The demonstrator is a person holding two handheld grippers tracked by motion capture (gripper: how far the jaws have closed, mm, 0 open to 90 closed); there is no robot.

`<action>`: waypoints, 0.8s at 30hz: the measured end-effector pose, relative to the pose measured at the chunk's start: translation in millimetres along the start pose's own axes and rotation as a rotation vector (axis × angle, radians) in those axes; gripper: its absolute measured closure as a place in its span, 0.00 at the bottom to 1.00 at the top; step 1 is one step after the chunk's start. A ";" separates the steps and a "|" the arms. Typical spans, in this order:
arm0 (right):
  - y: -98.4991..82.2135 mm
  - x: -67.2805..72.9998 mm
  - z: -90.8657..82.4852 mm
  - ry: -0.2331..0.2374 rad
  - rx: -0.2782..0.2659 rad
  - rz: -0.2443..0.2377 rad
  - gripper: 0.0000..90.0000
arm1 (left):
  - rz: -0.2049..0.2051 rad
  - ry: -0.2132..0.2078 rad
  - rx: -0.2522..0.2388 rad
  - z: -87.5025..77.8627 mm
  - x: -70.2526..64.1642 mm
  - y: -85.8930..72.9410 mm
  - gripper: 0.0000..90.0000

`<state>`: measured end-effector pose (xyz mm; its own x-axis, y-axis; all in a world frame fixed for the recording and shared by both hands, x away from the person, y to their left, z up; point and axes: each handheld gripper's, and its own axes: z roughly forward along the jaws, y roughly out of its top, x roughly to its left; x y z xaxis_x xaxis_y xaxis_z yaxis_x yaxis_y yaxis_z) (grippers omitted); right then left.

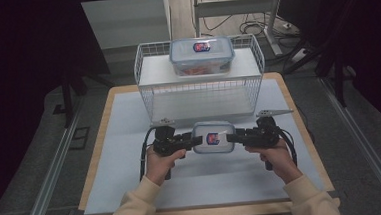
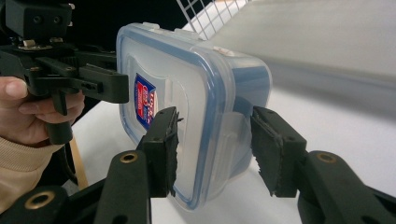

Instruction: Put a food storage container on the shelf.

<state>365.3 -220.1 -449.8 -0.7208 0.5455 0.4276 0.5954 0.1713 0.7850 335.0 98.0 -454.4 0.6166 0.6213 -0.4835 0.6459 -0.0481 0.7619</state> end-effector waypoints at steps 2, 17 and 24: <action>5.6 1.5 -1.3 -0.003 -0.004 -0.006 0.58 | 0.007 0.000 -0.002 -2.6 -1.1 7.2 0.57; 60.3 21.6 -17.5 -0.013 -0.043 -0.078 0.58 | 0.075 0.006 -0.070 -26.3 -15.1 54.3 0.57; 94.1 27.8 -22.8 -0.019 -0.055 -0.112 0.58 | 0.090 0.005 -0.103 -36.6 -18.2 84.5 0.57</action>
<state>393.2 -207.5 -353.8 -0.7746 0.5407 0.3281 0.4910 0.1870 0.8509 361.9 111.2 -365.5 0.6676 0.6216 -0.4097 0.5385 -0.0232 0.8423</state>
